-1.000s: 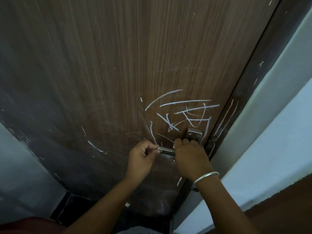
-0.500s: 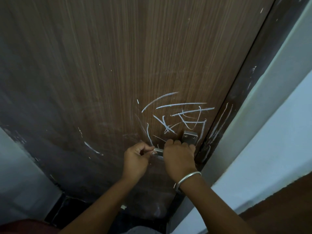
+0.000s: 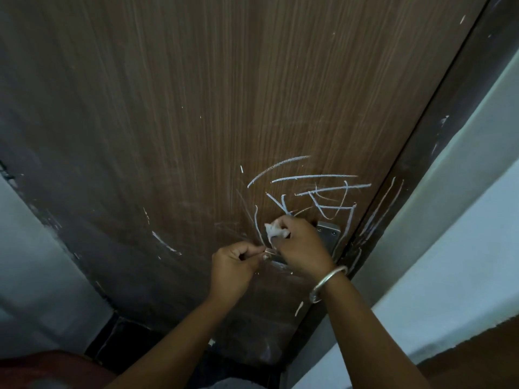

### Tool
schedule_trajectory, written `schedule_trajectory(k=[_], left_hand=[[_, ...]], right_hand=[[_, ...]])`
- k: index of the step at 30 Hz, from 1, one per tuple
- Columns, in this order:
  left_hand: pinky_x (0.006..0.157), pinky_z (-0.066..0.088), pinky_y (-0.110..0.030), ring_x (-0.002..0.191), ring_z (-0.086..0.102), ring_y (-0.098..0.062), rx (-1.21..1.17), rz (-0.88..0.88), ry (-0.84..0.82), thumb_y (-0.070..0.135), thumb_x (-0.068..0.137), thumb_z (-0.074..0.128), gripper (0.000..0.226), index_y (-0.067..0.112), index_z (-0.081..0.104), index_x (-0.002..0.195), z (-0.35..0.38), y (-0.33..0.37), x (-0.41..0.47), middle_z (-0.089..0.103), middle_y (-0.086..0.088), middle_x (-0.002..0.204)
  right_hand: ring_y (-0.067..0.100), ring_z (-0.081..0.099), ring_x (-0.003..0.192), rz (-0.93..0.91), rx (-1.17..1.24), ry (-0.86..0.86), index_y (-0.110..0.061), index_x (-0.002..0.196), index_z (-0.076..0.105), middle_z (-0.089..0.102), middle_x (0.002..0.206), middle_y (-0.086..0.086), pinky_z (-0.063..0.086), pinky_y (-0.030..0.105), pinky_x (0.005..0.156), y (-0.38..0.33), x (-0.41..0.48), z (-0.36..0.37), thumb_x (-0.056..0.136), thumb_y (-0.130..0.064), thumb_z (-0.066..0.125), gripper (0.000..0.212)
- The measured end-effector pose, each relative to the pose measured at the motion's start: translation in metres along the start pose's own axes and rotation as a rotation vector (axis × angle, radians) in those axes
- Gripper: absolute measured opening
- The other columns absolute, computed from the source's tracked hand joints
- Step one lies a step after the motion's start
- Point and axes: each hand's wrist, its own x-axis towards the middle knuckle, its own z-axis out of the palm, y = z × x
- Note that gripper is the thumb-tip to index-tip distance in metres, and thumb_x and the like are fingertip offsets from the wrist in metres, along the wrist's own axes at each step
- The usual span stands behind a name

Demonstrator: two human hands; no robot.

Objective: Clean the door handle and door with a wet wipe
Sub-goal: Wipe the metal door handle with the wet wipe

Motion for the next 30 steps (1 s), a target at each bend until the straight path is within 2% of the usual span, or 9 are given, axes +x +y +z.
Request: schedule_trajectory(k=[4,9,11,15,20,25,27,30], left_hand=[[0.057,0.048,-0.016,0.059,0.062,-0.002,-0.007,-0.014,0.002,0.003,0.07,0.076,0.032,0.031,0.069,0.058,-0.001,0.0,-0.001,0.068,0.01,0.058],[0.06,0.052,-0.021,0.065,0.067,-0.007,0.023,-0.017,0.019,0.003,0.07,0.075,0.032,0.032,0.068,0.059,0.0,-0.001,-0.001,0.071,0.006,0.065],[0.061,0.052,-0.02,0.065,0.066,-0.006,0.049,-0.019,0.022,0.003,0.07,0.076,0.032,0.032,0.067,0.058,0.0,-0.001,-0.001,0.071,0.006,0.065],[0.062,0.052,-0.016,0.063,0.065,-0.002,0.141,-0.035,0.047,0.002,0.068,0.076,0.033,0.031,0.066,0.056,0.002,0.002,0.002,0.07,0.01,0.064],[0.064,0.055,-0.026,0.063,0.067,-0.007,0.143,-0.08,0.065,0.001,0.068,0.076,0.029,0.028,0.068,0.059,0.003,0.004,0.001,0.071,0.007,0.063],[0.064,0.055,-0.028,0.063,0.066,-0.007,0.15,-0.105,0.065,0.004,0.068,0.077,0.029,0.03,0.069,0.059,0.004,0.003,0.002,0.07,0.009,0.063],[0.065,0.055,-0.029,0.064,0.067,-0.007,0.149,-0.114,0.07,0.004,0.068,0.077,0.027,0.029,0.069,0.061,0.004,0.003,0.001,0.071,0.008,0.065],[0.068,0.056,-0.028,0.067,0.067,-0.005,0.168,-0.11,0.067,0.005,0.07,0.076,0.027,0.029,0.069,0.062,0.004,0.004,0.001,0.071,0.008,0.067]], right_hand=[[0.022,0.061,0.092,-0.09,-0.216,0.062,-0.01,0.101,0.06,0.066,0.097,0.006,0.034,0.021,0.07,0.006,0.001,0.008,0.089,-0.019,0.058,0.016],[0.029,0.062,0.089,-0.088,-0.331,0.058,-0.015,0.082,0.053,0.067,0.092,0.012,0.039,0.028,0.07,0.006,0.0,0.013,0.092,-0.025,0.053,0.015],[0.029,0.062,0.088,-0.075,-0.355,0.022,-0.015,0.079,0.053,0.067,0.091,0.013,0.04,0.029,0.069,0.005,0.001,0.011,0.093,-0.025,0.051,0.017],[0.028,0.06,0.091,-0.094,-0.434,-0.096,-0.006,0.091,0.064,0.066,0.098,0.013,0.031,0.024,0.068,0.001,0.007,0.003,0.092,-0.021,0.05,0.021],[0.028,0.06,0.089,-0.106,-0.53,-0.203,-0.003,0.084,0.065,0.066,0.096,0.015,0.028,0.022,0.061,-0.002,0.007,-0.005,0.09,-0.016,0.051,0.02],[0.028,0.06,0.093,-0.12,-0.678,-0.329,-0.006,0.1,0.065,0.064,0.103,0.014,0.04,0.029,0.072,-0.006,0.005,-0.018,0.093,-0.013,0.045,0.022],[0.026,0.061,0.093,-0.083,-0.706,-0.307,-0.011,0.104,0.067,0.066,0.103,0.011,0.043,0.03,0.076,-0.006,0.0,-0.019,0.094,-0.019,0.045,0.026],[0.024,0.063,0.093,-0.076,-0.818,-0.168,-0.016,0.102,0.067,0.068,0.102,0.007,0.045,0.031,0.076,-0.007,-0.011,-0.021,0.094,-0.023,0.046,0.024]])
